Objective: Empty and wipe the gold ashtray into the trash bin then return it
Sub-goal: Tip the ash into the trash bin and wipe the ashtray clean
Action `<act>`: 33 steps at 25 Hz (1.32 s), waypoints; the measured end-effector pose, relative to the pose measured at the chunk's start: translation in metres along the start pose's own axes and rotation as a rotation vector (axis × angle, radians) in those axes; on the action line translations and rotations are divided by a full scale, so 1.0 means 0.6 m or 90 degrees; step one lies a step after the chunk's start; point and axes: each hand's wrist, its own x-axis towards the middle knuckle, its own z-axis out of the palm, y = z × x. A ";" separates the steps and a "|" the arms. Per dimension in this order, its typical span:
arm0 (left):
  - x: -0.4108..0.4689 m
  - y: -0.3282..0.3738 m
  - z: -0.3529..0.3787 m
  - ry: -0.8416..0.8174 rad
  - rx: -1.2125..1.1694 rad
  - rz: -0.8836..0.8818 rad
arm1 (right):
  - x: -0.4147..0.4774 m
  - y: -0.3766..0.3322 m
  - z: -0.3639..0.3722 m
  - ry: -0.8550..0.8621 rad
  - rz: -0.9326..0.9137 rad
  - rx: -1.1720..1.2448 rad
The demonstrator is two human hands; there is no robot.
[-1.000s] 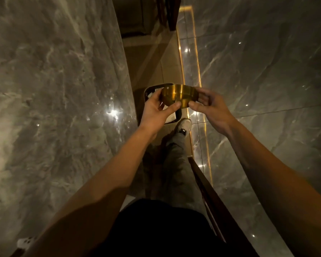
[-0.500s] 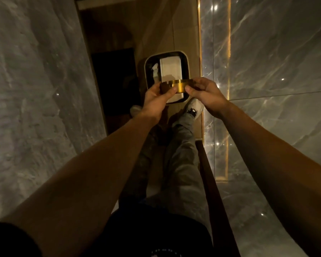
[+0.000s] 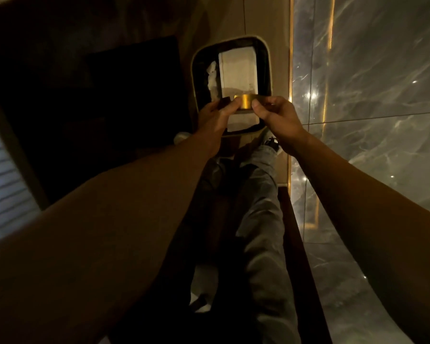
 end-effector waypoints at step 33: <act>0.203 -0.014 0.034 0.138 0.136 -0.203 | 0.155 0.080 0.043 0.115 0.011 -0.260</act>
